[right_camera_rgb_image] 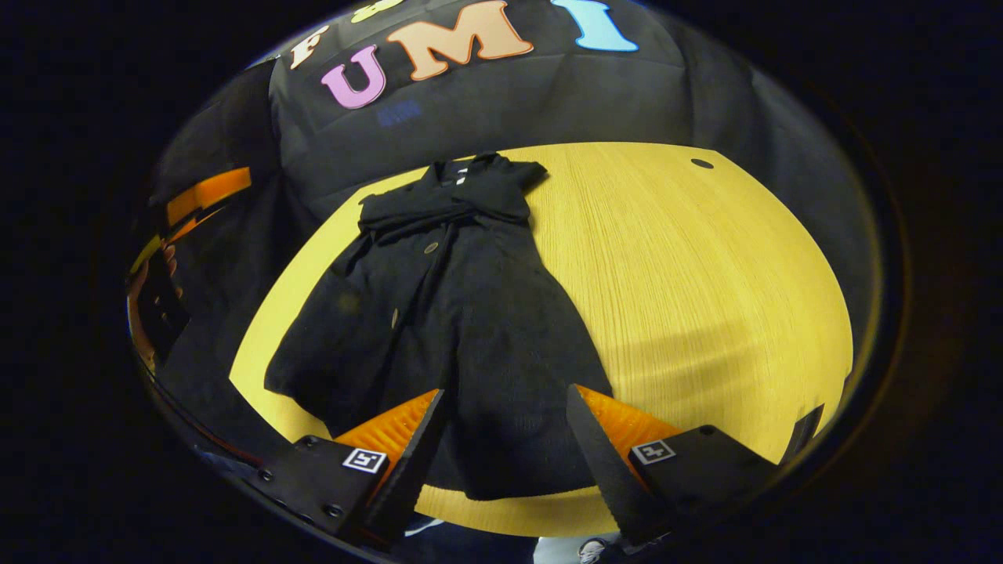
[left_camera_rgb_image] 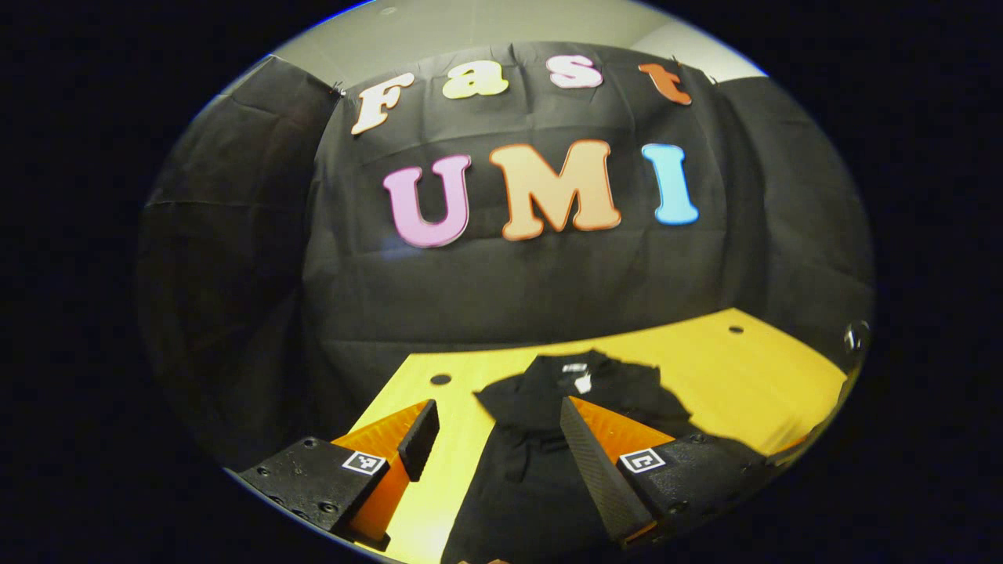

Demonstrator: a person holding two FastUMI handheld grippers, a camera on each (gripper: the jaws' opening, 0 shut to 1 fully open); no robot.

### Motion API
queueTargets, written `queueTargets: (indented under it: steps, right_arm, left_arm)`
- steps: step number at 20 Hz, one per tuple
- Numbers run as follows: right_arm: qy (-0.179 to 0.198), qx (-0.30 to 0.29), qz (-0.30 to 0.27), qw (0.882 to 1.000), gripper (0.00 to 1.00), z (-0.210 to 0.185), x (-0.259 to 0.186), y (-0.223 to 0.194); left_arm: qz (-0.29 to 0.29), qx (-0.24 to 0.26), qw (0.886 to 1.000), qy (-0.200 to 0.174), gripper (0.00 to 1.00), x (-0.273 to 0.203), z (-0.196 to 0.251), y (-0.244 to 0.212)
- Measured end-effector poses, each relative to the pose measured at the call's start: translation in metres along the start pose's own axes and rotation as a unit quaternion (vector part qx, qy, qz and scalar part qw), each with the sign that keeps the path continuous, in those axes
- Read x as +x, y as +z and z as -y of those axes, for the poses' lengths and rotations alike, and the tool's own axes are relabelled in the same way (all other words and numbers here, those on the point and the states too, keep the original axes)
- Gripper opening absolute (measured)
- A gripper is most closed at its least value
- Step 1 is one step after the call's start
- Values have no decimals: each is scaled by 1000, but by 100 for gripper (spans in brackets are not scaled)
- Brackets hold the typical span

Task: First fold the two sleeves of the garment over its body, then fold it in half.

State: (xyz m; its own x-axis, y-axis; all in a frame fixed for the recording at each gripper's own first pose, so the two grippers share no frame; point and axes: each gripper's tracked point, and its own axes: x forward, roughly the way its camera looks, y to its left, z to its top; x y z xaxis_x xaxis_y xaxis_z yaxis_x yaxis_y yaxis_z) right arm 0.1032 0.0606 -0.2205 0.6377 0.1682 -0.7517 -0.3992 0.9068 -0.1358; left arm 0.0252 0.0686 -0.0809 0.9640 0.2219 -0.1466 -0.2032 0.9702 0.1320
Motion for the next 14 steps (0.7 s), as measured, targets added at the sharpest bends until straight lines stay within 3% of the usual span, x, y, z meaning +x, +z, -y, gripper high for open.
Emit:
queueTargets:
  steps: [2, 3, 4, 5, 7, 8, 10, 11, 14]
  right_arm:
    - [-7, -10, -8, 1000, 97, 2, 0, -8]
    - [-11, -14, -13, 1000, 90, 4, 3, -13]
    - [-14, -17, -19, 1000, 90, 4, 5, -16]
    - [-16, -19, -26, 999, 96, 4, 8, -21]
    - [-28, -25, -34, 999, 96, 8, 12, -28]
    - [-32, -25, -28, 999, 90, 9, 12, -26]
    - [-34, -27, -28, 999, 95, 10, 13, -27]
    - [-33, -28, -30, 999, 90, 10, 13, -28]
    - [-33, -36, -25, 999, 90, 11, 13, -28]
  left_arm:
    - [-31, 7, 999, 9, 95, -22, -12, -28]
    - [-48, 8, 999, 13, 94, -31, -16, -41]
    - [-65, 9, 998, 15, 95, -38, -20, -52]
    - [-83, 13, 996, 18, 96, -46, -22, -64]
    - [-108, 18, 994, 14, 100, -55, -20, -83]
    - [-114, 21, 993, 10, 95, -60, -17, -89]
    - [-134, 26, 991, 1, 94, -65, -11, -108]
    - [-149, 29, 988, 0, 94, -67, -10, -121]
    - [-195, 28, 980, -5, 94, -77, -3, -155]
